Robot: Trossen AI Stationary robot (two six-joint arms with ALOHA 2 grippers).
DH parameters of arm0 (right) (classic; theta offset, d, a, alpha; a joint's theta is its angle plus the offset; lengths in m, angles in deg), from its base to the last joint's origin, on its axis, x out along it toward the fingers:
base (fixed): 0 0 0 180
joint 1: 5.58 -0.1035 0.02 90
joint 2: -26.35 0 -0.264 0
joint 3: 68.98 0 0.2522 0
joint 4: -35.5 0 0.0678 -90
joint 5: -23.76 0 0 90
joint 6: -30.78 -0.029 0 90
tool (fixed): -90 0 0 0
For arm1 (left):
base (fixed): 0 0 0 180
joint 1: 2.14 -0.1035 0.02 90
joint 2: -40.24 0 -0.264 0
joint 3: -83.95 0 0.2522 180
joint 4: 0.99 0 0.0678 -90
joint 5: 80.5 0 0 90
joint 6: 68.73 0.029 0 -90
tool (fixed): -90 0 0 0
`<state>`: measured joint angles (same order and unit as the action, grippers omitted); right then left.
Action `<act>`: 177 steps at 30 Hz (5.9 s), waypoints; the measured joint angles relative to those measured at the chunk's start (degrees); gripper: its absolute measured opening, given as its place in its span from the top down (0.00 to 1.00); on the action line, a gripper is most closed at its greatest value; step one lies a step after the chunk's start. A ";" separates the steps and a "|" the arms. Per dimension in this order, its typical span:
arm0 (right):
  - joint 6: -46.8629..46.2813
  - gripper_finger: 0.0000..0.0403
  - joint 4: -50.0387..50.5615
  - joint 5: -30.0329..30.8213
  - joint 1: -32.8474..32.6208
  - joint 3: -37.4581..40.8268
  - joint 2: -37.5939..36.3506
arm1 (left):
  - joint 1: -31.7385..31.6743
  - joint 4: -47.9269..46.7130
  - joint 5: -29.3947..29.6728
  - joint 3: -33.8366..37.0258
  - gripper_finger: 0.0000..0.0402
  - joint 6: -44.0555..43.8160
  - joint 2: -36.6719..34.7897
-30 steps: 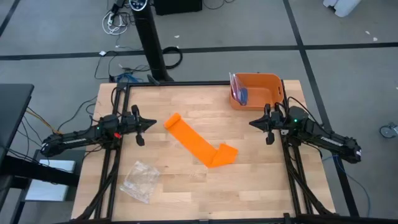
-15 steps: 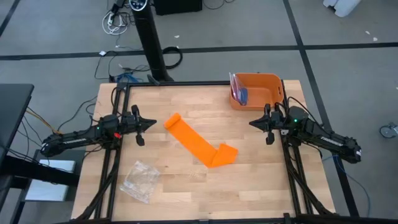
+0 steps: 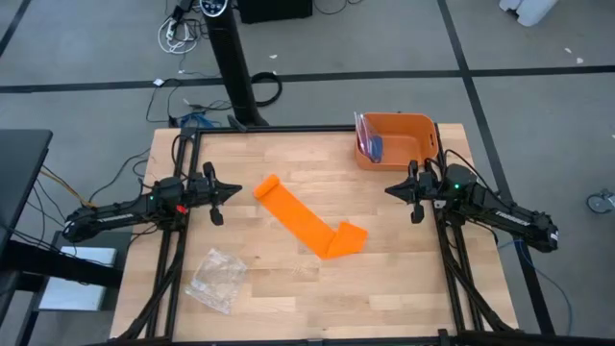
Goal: Roll bandage
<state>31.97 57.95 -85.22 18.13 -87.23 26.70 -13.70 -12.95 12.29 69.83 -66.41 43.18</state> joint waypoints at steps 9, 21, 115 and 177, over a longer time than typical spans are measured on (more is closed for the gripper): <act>0.00 0.97 0.00 0.00 0.00 0.02 0.01 | 0.00 0.02 0.00 -0.02 0.97 0.00 0.02; 0.00 0.97 0.00 0.00 0.00 0.02 0.00 | 0.01 0.00 0.00 0.00 0.97 0.00 0.00; -21.04 0.76 -1.89 20.28 -27.72 -33.64 82.88 | -0.01 0.02 0.00 -0.02 0.97 0.00 0.02; -33.42 0.96 18.63 19.89 -55.09 -56.48 93.38 | -0.01 0.00 0.00 0.00 0.97 0.00 0.00</act>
<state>-1.44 76.58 -65.33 -36.96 -143.71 120.08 -13.71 -12.95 12.29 69.83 -66.41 43.18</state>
